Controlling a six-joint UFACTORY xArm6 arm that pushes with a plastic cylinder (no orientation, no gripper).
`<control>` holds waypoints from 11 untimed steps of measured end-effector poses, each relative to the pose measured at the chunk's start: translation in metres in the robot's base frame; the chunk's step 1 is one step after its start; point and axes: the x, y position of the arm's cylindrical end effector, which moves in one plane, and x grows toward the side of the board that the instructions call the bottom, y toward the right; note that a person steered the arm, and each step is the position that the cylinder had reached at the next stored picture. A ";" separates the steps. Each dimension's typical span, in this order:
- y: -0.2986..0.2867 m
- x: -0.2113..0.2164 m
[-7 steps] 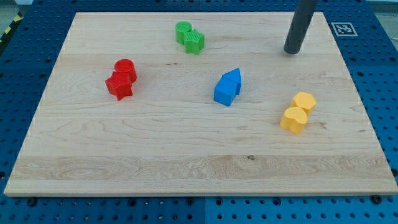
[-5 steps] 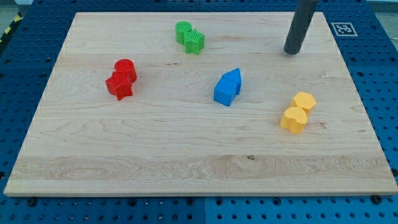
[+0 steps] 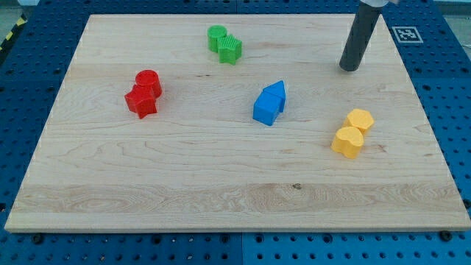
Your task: Slide the yellow heart closer to blue cube
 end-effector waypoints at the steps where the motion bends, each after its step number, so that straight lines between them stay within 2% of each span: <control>1: -0.004 0.039; 2: -0.024 0.051; 3: -0.017 0.058; 4: 0.023 0.080; 5: 0.067 0.129; 6: 0.056 0.160; 7: 0.020 0.160; 9: -0.001 0.185; 11: -0.041 0.161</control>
